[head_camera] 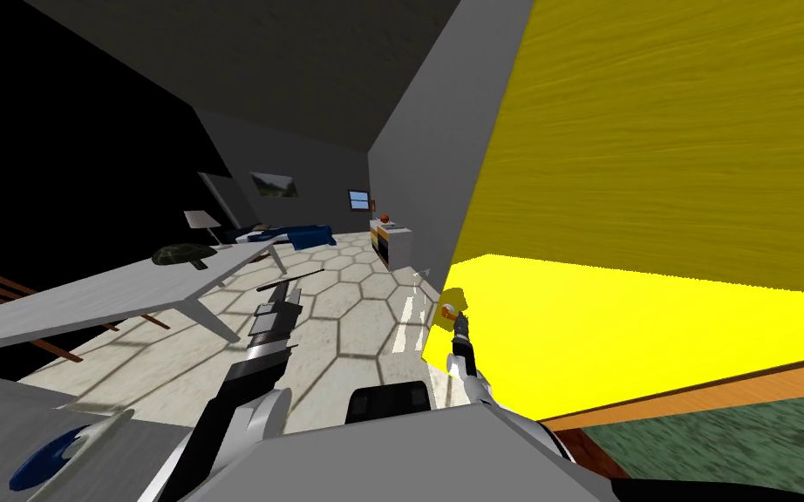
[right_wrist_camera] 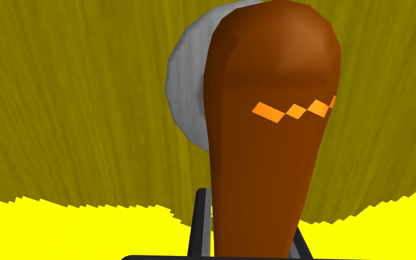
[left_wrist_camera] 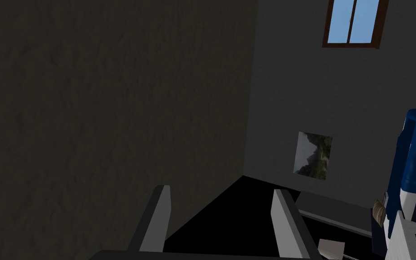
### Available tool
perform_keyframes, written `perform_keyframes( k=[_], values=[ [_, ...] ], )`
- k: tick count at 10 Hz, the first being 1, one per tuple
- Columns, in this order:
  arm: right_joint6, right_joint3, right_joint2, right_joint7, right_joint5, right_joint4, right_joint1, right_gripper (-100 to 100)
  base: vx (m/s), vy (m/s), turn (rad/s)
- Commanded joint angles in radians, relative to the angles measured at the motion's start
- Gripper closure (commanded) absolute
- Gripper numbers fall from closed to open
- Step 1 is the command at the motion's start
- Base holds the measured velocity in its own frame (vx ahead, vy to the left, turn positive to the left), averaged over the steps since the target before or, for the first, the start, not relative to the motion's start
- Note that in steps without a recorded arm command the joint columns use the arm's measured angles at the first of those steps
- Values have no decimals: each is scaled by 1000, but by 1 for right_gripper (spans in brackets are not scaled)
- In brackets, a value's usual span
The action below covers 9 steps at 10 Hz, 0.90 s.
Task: Push the door open
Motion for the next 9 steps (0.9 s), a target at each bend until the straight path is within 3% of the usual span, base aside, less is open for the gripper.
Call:
perform_keyframes(
  k=[1,5,9],
  values=[
    [-8,-18,-5,6,-11,0,-6,100,228,31,-74],
    [-10,-45,-6,17,-27,1,-4,100,187,30,-49],
    [-18,-80,-21,27,-49,11,1,100,137,-12,-34]
  ],
)
